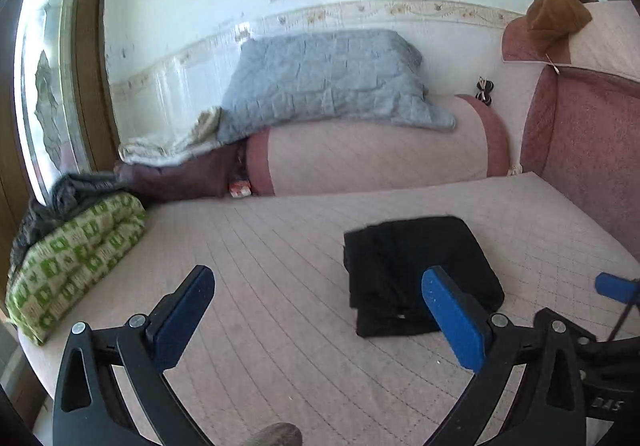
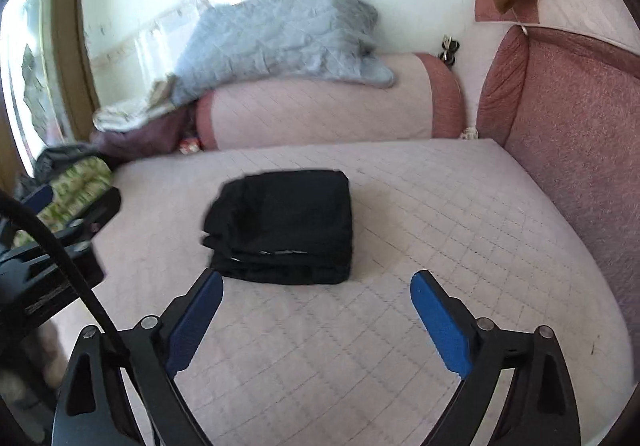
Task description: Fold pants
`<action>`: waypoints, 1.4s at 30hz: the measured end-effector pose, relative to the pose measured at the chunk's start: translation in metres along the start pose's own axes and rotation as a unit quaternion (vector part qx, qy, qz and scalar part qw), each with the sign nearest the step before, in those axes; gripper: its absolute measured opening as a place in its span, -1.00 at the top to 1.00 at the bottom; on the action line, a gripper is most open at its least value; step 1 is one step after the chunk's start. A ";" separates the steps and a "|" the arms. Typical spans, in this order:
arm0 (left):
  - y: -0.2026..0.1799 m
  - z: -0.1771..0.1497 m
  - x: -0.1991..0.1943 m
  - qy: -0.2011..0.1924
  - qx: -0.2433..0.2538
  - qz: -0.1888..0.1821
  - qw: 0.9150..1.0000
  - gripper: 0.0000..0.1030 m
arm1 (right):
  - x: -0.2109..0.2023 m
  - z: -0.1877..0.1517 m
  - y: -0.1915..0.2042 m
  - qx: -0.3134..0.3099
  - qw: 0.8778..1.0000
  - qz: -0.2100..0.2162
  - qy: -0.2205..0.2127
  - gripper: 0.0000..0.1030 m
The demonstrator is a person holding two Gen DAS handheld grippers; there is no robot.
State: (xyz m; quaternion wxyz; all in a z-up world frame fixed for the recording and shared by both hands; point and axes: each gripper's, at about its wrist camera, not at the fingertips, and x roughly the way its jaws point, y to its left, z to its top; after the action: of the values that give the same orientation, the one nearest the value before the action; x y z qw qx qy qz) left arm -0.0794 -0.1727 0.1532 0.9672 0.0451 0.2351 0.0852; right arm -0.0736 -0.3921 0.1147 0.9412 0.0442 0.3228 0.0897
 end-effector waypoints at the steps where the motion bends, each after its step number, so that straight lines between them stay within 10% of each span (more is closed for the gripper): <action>1: 0.001 -0.004 0.007 0.013 -0.004 -0.009 1.000 -1.00 | 0.006 -0.005 -0.002 0.004 1.000 0.002 0.005 -0.90; 23: 0.015 -0.040 0.075 0.176 -0.078 -0.059 0.980 -1.00 | 0.077 -0.068 0.017 0.032 0.986 0.071 0.145 -0.90; 42: 0.011 -0.047 0.084 0.196 -0.071 -0.072 0.975 -1.00 | 0.079 -0.068 0.022 0.020 0.987 0.066 0.147 -0.91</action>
State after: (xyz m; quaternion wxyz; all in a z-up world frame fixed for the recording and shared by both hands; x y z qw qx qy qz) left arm -0.0293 -0.1437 0.0750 0.9065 -0.0586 0.4163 0.0392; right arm -0.0577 -0.3528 0.0170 0.8744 0.0710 0.4558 0.1505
